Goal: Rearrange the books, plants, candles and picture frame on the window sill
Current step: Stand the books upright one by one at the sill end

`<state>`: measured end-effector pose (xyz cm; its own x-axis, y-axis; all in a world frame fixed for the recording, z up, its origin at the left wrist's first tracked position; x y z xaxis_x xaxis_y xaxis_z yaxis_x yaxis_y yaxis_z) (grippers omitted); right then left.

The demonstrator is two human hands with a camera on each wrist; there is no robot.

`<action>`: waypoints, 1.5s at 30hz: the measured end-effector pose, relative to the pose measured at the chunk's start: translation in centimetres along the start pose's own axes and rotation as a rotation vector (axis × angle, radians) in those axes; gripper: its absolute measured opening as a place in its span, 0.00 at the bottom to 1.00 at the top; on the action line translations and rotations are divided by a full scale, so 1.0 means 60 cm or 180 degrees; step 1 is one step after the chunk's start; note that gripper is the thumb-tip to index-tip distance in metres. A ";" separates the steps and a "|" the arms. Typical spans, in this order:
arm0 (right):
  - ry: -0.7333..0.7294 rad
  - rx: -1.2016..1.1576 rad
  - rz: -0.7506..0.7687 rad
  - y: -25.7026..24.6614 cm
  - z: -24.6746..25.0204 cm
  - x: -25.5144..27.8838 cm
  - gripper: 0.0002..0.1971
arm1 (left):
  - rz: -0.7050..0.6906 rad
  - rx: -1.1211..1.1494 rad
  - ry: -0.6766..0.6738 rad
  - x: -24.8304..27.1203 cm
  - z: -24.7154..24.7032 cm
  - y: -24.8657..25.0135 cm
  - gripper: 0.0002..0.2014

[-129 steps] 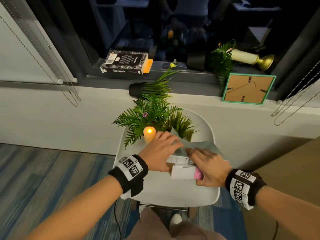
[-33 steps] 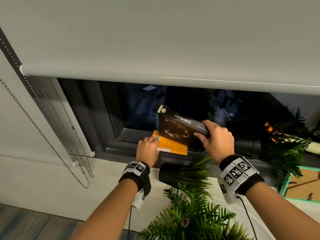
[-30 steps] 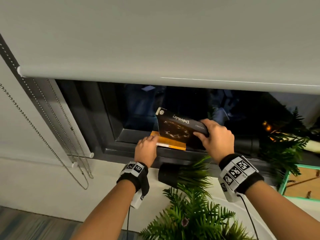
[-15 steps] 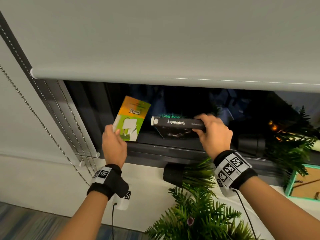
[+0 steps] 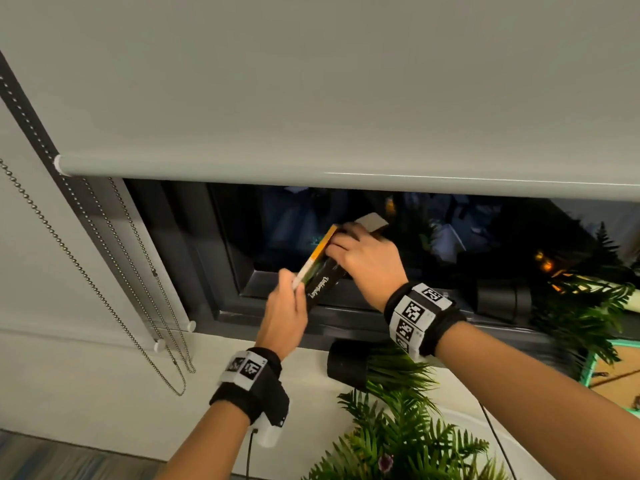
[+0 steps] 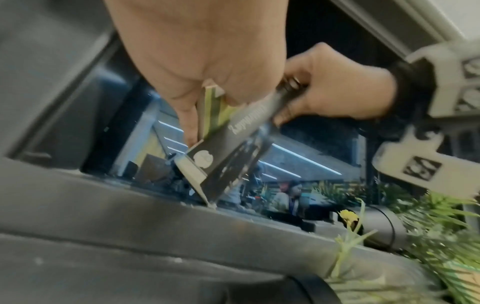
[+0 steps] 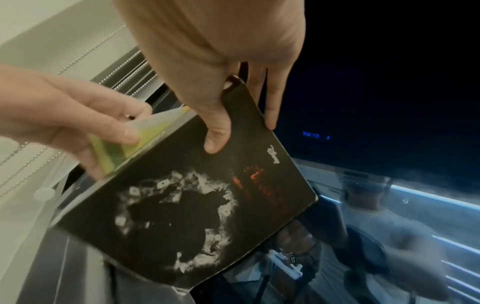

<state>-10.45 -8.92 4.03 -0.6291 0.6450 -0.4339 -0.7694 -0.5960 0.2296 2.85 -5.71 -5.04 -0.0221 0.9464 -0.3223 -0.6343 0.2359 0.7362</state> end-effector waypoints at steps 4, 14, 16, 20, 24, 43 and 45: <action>-0.0128 -0.0010 0.0286 -0.017 -0.004 -0.005 0.19 | 0.0136 0.0518 -0.0193 -0.001 -0.032 -0.011 0.07; -0.0231 -0.1343 -0.0330 0.008 -0.008 0.011 0.39 | 0.0312 0.0411 0.0288 -0.015 -0.049 -0.014 0.18; -0.0155 -0.1541 -0.0509 0.024 -0.014 0.020 0.40 | 0.0441 0.0605 0.0583 -0.007 -0.045 -0.028 0.15; -0.0343 -0.1412 -0.0711 0.053 -0.044 0.046 0.37 | 0.0691 0.0888 0.0930 -0.010 -0.025 -0.074 0.14; -0.0626 -0.1499 -0.0808 0.048 -0.071 0.053 0.34 | 0.0640 0.0820 0.0999 -0.018 0.004 -0.097 0.16; -0.0257 -0.3011 -0.1110 -0.065 -0.078 -0.042 0.43 | 0.0742 0.0767 -0.0506 -0.013 -0.005 -0.117 0.34; -0.0302 -0.3016 -0.1044 -0.071 -0.081 -0.049 0.41 | 0.0692 0.0757 -0.0403 -0.012 0.002 -0.123 0.29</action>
<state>-4.80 -10.61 0.07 -0.4400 0.8563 -0.2706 -0.5271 -0.4902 -0.6942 7.62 -8.13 -10.15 -0.0314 0.9965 -0.0773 -0.4270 0.0565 0.9025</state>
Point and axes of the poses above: each hand's wrist, its own x-axis away from the middle knuckle, its own z-axis out of the back of the hand, y = z × x, the point moved 6 cm from there along -x, towards the middle knuckle, and after that the axes turned 9 degrees about -y, right-handed, at the moved point
